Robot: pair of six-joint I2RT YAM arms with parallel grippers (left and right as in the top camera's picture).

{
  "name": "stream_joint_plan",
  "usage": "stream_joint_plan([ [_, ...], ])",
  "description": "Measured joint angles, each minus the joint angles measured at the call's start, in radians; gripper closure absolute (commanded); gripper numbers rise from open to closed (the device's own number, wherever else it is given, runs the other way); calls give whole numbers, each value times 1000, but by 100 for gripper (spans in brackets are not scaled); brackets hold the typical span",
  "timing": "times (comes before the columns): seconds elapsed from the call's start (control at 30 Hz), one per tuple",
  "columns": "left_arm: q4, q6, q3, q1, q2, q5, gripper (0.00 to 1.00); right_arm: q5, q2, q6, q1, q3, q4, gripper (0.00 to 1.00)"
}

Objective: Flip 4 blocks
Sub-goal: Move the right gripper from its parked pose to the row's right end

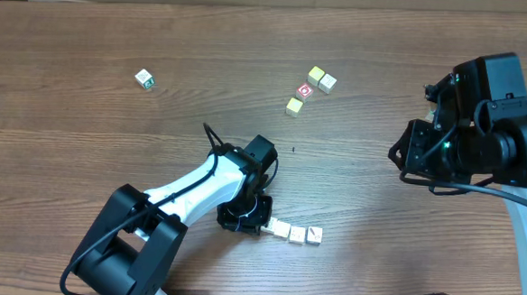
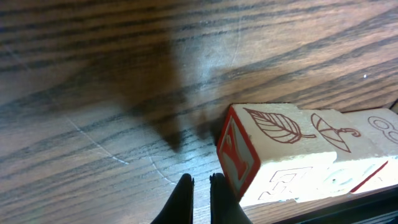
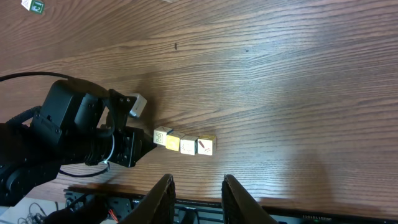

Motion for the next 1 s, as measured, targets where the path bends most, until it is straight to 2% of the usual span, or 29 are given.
stream_joint_plan([
  [0.37, -50, -4, 0, 3, 0, -64, 96, 0, 0, 0, 0, 0, 0, 73],
  [0.6, -69, -2, -1, 85, 0, -122, 95, 44, 0, 1, 0, -11, 0, 84],
  [0.67, -69, 5, -1, 111, 0, -129, 92, 44, -1, 3, 0, -51, 2, 86],
  [0.7, -69, 8, -1, 119, 0, -130, 87, 44, -2, 8, 0, -81, 2, 87],
  [0.77, -69, 23, -1, 130, 0, -134, 85, 44, -2, 18, 2, -148, 4, 90],
  [0.83, -69, 35, -1, 130, 0, -137, 87, 45, -2, 32, 10, -232, 23, 92],
  [0.93, -69, 57, -2, 130, 0, -137, 96, 45, -6, 50, 34, -349, 64, 93],
  [1.0, -69, 64, -2, 130, 0, -140, 96, 45, -16, 72, 56, -435, 102, 93],
])
